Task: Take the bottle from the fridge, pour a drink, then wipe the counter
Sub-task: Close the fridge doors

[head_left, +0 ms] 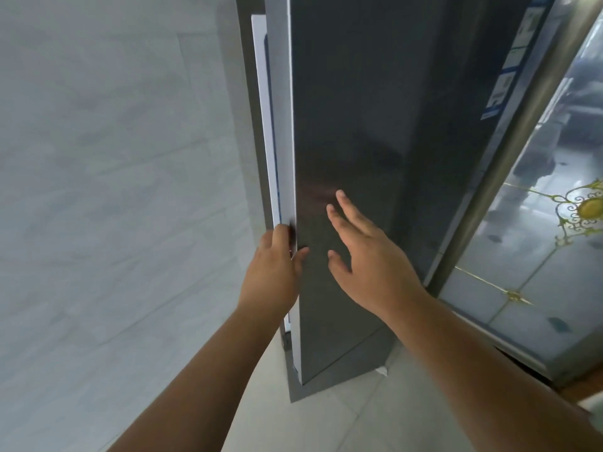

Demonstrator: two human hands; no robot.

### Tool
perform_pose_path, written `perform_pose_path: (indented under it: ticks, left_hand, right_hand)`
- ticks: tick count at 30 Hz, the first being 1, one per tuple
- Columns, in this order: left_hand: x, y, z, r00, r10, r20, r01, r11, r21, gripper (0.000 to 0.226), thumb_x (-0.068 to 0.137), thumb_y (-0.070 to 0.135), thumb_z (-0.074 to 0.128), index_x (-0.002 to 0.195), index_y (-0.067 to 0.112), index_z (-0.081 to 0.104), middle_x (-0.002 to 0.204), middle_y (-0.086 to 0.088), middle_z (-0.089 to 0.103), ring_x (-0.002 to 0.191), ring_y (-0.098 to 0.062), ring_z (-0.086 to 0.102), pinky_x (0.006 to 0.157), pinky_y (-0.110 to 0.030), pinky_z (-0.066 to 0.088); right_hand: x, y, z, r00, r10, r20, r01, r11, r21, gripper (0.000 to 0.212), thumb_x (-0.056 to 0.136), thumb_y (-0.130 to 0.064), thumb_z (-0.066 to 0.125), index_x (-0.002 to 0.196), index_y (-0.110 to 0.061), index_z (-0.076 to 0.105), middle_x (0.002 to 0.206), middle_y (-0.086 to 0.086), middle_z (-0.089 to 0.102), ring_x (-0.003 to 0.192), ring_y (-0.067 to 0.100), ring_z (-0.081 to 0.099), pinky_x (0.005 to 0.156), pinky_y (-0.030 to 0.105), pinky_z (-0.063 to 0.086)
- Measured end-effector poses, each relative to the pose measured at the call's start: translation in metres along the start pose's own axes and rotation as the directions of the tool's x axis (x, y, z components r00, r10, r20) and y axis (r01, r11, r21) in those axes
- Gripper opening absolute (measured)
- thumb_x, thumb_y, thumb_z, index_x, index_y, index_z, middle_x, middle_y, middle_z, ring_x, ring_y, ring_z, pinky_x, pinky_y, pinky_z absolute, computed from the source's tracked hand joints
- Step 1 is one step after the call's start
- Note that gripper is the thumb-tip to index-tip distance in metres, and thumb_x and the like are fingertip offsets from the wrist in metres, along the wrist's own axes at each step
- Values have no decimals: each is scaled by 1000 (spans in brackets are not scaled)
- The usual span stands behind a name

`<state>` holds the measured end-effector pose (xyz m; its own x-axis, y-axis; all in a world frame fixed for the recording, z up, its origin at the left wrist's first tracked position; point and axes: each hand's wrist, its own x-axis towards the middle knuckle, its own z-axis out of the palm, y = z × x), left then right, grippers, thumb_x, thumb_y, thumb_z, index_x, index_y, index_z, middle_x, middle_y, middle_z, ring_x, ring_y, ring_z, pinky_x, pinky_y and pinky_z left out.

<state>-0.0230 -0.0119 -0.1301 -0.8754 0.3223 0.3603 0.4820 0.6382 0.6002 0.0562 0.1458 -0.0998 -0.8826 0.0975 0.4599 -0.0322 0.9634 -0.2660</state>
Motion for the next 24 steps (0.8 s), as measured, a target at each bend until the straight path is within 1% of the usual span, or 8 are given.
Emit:
perform_pose_path:
  ticks: [2,4,6,8,13,16,20,24]
  left_hand:
    - [9,-6,0,1000,3,-11,-3,1000,20,27,106,36,54,124,17,49,120,-3,57,89,-20,60,76,-29,48]
    - [18,-11,0,1000,-11,-16,11,999,34,27,107,34,53,125,14,49,121,-8,58,86,-21,57,73,-31,47]
    - [26,-14,-1,1000,-27,-11,28,999,39,28,107,33,52,125,11,48,121,-11,58,86,-26,59,72,-34,48]
    - [35,-17,-2,999,-36,-2,36,998,54,30,107,33,51,126,11,48,122,-12,58,91,-31,64,74,-36,51]
    - [59,-28,-6,998,-63,26,61,995,84,30,107,32,51,126,9,48,122,-14,58,91,-34,66,76,-41,55]
    - [71,-33,-5,995,-93,32,89,991,100,30,108,31,50,127,8,47,121,-14,57,86,-30,60,72,-37,49]
    - [85,-39,-6,993,-109,46,104,988,111,29,108,31,50,127,9,46,119,-14,56,81,-26,53,72,-36,45]
    - [95,-42,-6,991,-123,55,116,987,113,27,108,30,51,125,9,46,118,-14,56,82,-27,53,72,-37,45]
  right_hand:
    - [8,-6,3,1000,14,24,-14,1000,7,69,104,-42,53,164,-33,22,171,-20,-11,147,11,43,100,28,53]
    - [16,-11,5,997,26,73,-27,1000,11,67,104,-42,52,164,-32,24,172,-18,-12,125,9,62,85,24,56]
    - [25,-16,6,991,33,130,-33,999,-3,67,104,-41,52,164,-32,24,173,-16,-13,104,9,69,74,21,54]
    - [34,-18,6,985,36,168,-31,999,-31,69,104,-41,52,164,-31,22,173,-14,-13,99,11,69,70,21,51]
    - [52,-22,11,973,42,227,-27,997,-70,73,103,-43,52,165,-31,16,173,-13,-11,125,18,62,76,26,52]
    - [62,-21,15,959,37,281,-11,996,-94,77,101,-45,55,165,-31,14,172,-15,-15,129,23,58,77,33,56]
    - [75,-19,15,949,67,308,-36,994,-106,78,100,-46,54,165,-33,12,172,-20,-9,140,26,49,90,41,55]
    - [85,-19,20,929,111,353,-78,991,-106,81,101,-47,54,166,-34,7,174,-15,2,147,28,41,104,45,48]
